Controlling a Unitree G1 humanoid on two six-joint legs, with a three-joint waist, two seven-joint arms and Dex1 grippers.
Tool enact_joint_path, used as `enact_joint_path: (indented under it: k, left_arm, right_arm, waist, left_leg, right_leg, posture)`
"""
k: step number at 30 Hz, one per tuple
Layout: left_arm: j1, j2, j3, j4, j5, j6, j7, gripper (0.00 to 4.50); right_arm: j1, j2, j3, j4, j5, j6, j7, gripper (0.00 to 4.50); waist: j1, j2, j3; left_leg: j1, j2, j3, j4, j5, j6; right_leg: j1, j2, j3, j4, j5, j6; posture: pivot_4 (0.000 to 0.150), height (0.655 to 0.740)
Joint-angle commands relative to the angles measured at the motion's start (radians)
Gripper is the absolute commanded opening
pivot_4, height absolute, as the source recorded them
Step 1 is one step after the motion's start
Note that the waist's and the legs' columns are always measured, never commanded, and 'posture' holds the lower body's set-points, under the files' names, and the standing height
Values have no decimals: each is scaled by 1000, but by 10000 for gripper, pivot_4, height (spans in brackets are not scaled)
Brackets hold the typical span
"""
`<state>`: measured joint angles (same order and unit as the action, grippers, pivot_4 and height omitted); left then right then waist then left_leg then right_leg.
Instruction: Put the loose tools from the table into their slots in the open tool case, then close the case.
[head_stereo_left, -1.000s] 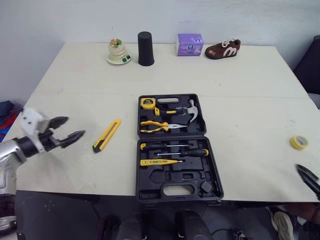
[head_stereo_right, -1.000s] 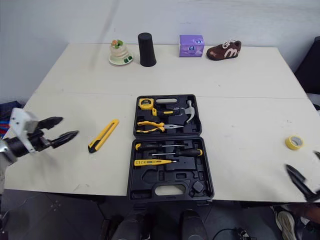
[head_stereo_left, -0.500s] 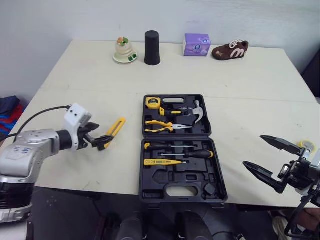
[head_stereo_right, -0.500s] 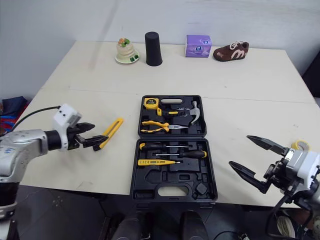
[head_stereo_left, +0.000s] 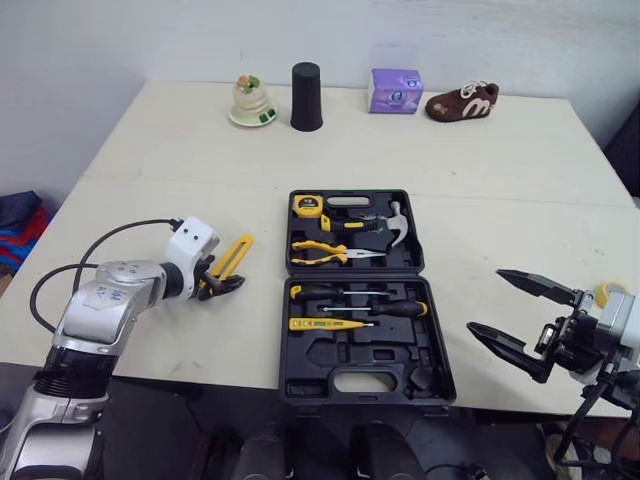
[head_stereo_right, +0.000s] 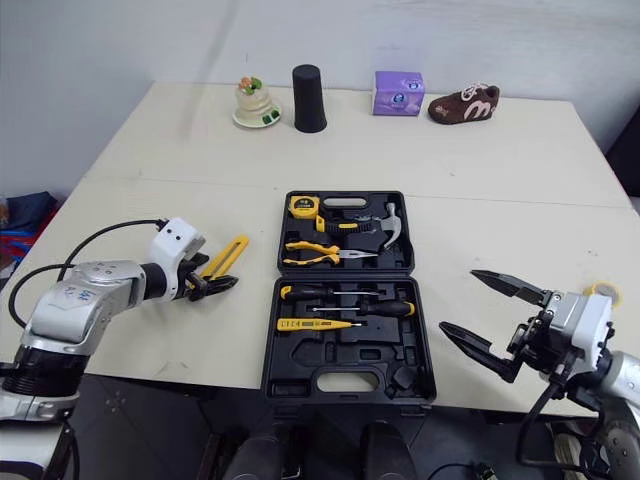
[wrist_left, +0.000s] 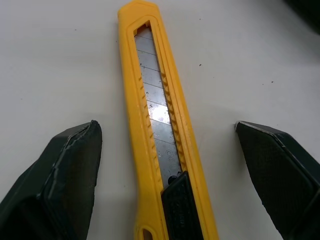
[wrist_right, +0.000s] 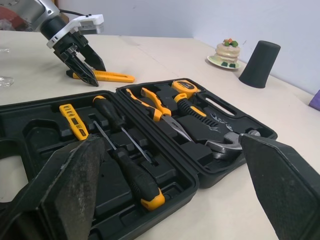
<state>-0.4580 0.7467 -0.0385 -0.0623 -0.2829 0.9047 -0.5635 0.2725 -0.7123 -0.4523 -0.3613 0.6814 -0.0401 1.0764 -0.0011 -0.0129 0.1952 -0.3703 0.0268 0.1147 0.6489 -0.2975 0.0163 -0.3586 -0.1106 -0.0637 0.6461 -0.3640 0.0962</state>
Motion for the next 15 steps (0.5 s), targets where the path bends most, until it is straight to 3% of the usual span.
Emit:
enact_joint_path:
  k: [1, 5, 7, 15]
  left_arm:
    - [20, -8, -26, 43, 24, -2, -18, 36617]
    - [16, -5, -42, 49, 36, -21, -44, 18643]
    - [18, -9, -40, 49, 40, -39, -51, 12375]
    - [8, -18, 49, -81, -53, -341, -241, 12359]
  right_arm:
    - [9, 4, -17, -33, -6, -4, -2, 45000]
    - [6, 5, -20, -26, -13, -8, 0, 45000]
    - [9, 6, -22, -22, -19, -13, 1, 45000]
    - [69, 15, -57, 21, -41, -60, 48, 45000]
  waist:
    - [1, 0, 0]
    - [0, 0, -1]
    - [0, 0, -2]
    - [3, -3, 1]
  left_leg:
    - [0, 0, 0, 0, 0, 0]
    - [0, 0, 0, 0, 0, 0]
    - [0, 0, 0, 0, 0, 0]
    - [-2, 0, 0, 0, 0, 0]
  right_leg:
    - [0, 0, 0, 0, 0, 0]
    - [0, 0, 0, 0, 0, 0]
    - [0, 0, 0, 0, 0, 0]
    - [-1, 0, -1, -1, 0, 0]
  posture:
    - [1500, 7341]
    - [1500, 7341]
    - [1500, 7341]
    - [1500, 7341]
